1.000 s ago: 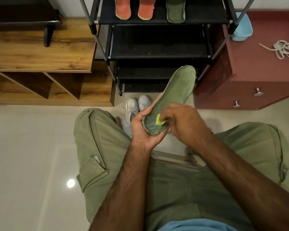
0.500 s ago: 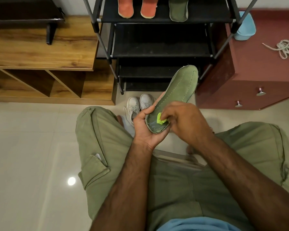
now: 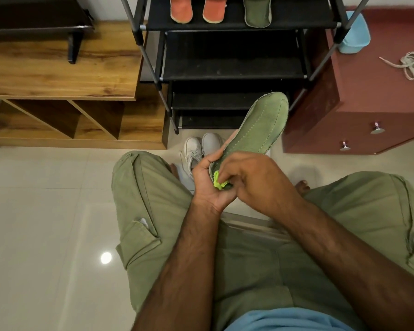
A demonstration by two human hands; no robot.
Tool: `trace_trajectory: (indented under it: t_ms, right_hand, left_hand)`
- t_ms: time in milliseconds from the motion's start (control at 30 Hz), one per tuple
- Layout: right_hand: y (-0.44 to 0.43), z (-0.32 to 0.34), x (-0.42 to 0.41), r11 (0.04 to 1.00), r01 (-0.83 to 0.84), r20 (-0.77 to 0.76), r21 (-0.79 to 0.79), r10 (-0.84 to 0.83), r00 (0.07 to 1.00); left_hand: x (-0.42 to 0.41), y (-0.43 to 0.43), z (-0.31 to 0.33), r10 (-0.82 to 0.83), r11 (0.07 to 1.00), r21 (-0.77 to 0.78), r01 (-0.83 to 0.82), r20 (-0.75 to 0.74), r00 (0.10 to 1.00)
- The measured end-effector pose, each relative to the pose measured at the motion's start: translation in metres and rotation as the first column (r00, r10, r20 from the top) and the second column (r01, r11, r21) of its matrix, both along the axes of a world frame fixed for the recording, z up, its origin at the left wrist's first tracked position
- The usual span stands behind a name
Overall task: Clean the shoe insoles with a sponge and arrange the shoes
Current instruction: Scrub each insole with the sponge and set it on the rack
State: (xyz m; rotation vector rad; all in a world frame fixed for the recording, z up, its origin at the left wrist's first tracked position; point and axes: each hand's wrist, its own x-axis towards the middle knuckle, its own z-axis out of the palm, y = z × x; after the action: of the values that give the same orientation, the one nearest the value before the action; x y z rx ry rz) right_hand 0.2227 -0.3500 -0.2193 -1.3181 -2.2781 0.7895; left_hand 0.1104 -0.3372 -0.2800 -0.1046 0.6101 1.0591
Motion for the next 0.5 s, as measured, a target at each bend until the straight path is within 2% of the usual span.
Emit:
trace_trajectory:
  t_ms: [67,100,233,267,367,400,500]
  right_hand:
    - [0.012,-0.009,0.007,0.985,0.173,0.025,0.021,-0.174,0.984]
    - [0.014,-0.008,0.006,0.979,0.202,0.057,0.023,-0.203,0.978]
    - [-0.005,0.005,-0.012,1.000,0.012,-0.029,0.024,-0.011,1.000]
    - [-0.003,0.005,-0.010,1.000,0.013,-0.039,0.015,-0.012,0.999]
    - [0.017,-0.005,0.002,0.972,0.236,0.041,0.010,-0.236,0.971]
    - [0.017,-0.006,0.001,0.967,0.256,0.056,0.012,-0.256,0.965]
    - [0.002,-0.002,-0.009,0.996,0.082,0.028,-0.038,-0.081,0.996]
  left_hand:
    - [0.002,0.001,-0.003,-0.008,1.000,-0.001,0.008,0.012,1.000]
    - [0.002,0.000,-0.004,-0.011,1.000,-0.010,0.011,0.013,1.000]
    - [-0.001,-0.001,-0.006,-0.005,1.000,-0.027,0.006,0.012,1.000]
    - [0.000,-0.001,-0.005,0.004,1.000,-0.029,-0.003,0.014,1.000]
    - [0.004,0.000,-0.005,-0.004,0.999,-0.034,0.005,0.036,0.999]
    - [0.004,0.000,-0.005,-0.004,0.999,-0.039,0.006,0.040,0.999]
    - [0.000,0.000,-0.016,-0.016,0.998,-0.062,0.017,0.016,1.000]
